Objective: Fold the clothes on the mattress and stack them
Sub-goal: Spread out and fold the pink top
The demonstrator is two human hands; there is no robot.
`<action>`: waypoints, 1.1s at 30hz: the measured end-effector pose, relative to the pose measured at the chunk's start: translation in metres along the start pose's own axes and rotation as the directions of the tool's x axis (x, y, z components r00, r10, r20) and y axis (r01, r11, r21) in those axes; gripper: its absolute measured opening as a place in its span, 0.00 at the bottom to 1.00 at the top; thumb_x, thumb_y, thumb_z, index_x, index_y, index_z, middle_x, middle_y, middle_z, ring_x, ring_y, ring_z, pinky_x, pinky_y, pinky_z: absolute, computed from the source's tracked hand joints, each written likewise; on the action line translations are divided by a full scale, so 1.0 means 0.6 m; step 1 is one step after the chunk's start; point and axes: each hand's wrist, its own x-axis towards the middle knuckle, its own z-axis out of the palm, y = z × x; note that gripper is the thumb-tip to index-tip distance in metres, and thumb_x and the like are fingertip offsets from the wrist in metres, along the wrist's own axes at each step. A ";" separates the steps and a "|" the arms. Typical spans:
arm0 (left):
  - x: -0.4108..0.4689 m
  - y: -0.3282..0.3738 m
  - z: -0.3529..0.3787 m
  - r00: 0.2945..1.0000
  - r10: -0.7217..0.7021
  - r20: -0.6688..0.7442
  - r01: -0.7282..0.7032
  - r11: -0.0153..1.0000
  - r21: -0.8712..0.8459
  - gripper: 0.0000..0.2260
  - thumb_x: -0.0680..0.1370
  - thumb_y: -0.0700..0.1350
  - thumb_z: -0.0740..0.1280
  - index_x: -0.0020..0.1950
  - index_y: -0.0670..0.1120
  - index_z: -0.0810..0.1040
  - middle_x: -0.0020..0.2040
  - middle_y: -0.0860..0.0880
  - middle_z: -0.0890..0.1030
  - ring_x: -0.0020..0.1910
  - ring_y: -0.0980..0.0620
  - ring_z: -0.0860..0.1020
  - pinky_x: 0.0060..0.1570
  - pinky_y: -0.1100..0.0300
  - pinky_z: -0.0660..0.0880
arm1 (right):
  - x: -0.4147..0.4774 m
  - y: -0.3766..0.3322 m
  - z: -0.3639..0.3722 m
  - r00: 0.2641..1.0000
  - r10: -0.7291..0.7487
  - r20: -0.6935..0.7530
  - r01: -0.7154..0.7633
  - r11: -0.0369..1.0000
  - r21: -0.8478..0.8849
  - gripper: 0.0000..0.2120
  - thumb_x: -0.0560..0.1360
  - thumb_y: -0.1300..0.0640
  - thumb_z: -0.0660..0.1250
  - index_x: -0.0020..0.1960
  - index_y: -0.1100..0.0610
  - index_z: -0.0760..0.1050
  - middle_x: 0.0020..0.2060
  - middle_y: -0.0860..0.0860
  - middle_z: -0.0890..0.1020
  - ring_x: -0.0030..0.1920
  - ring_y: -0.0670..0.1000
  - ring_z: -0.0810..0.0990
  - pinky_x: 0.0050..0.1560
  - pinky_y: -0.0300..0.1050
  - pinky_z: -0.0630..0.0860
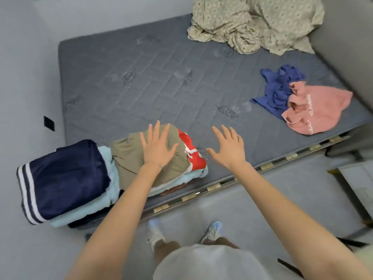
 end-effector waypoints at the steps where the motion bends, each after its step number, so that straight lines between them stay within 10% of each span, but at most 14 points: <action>1: 0.008 0.040 0.011 1.000 0.023 0.009 -0.023 1.000 -0.002 0.32 0.78 0.62 0.60 0.79 0.55 0.53 0.80 0.48 0.47 0.79 0.45 0.44 0.74 0.40 0.40 | -0.004 0.035 -0.006 1.000 0.017 0.001 -0.017 1.000 -0.008 0.38 0.77 0.37 0.61 0.80 0.47 0.49 0.79 0.53 0.53 0.79 0.57 0.50 0.75 0.55 0.52; 33: 0.467 0.738 0.179 0.895 0.388 0.218 -0.405 0.914 0.036 0.34 0.78 0.63 0.59 0.79 0.57 0.47 0.80 0.49 0.45 0.78 0.46 0.42 0.73 0.41 0.38 | 0.264 0.737 -0.157 0.887 0.461 0.030 -0.462 0.882 0.098 0.39 0.76 0.40 0.64 0.80 0.51 0.51 0.78 0.53 0.57 0.77 0.56 0.55 0.72 0.55 0.58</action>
